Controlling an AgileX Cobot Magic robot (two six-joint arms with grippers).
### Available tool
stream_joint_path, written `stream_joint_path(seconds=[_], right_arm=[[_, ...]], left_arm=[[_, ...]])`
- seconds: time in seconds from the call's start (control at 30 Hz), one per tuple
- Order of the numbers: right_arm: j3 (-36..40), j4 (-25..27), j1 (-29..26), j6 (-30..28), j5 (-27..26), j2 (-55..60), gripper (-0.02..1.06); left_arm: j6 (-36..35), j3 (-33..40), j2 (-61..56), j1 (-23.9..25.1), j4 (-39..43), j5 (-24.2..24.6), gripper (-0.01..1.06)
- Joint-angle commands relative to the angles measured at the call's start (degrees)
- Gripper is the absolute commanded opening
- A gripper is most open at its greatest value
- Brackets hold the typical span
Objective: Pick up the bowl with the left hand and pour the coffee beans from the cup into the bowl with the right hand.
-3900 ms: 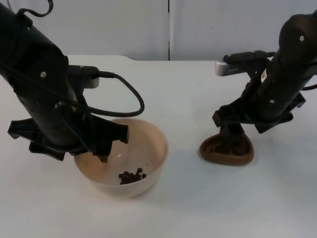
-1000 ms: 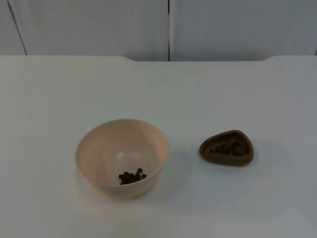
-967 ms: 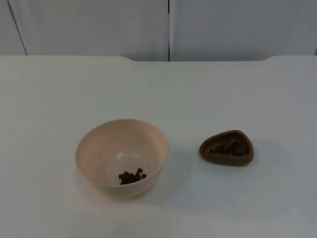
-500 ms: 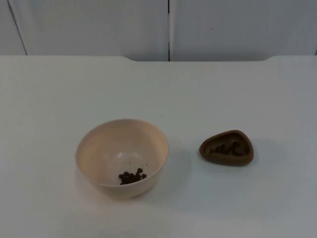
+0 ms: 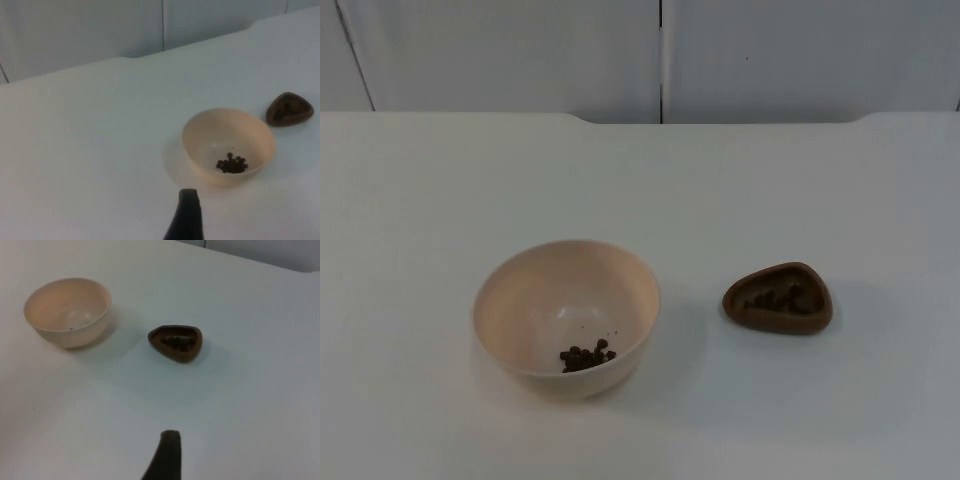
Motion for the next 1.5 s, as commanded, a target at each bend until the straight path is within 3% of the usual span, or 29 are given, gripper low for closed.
stream_joint_path(seconds=[0.0, 0.2, 0.4, 1.17, 1.33, 1.43, 1.47], right_arm=[[0.0, 0.3, -0.1, -0.7, -0.3, -0.1, 0.74], [0.0, 0.3, -0.1, -0.7, -0.3, -0.1, 0.74], [0.0, 0.3, -0.1, -0.7, -0.3, -0.1, 0.74], [0.0, 0.4, -0.1, -0.6, -0.4, -0.1, 0.74], [0.0, 0.3, -0.1, -0.6, -0.4, -0.1, 0.88], [0.0, 0.2, -0.1, -0.3, -0.4, -0.1, 1.06], [0.0, 0.2, -0.1, -0.3, -0.4, -0.1, 1.05]], left_arm=[[0.6, 0.2, -0.2, -0.3, -1.7, -0.2, 0.69], [0.6, 0.5, -0.2, -0.3, -3.0, -0.3, 0.69], [0.9, 6.7, -0.2, -0.3, -3.3, -1.1, 0.69], [1.3, 6.4, -0.2, -0.3, -3.3, -1.3, 0.69], [1.3, 6.4, -0.2, -0.3, -3.3, -1.3, 0.72], [1.3, 6.4, -0.2, -0.3, -3.3, -1.3, 0.89], [1.3, 6.4, -0.2, -0.3, -3.3, -1.3, 0.98]])
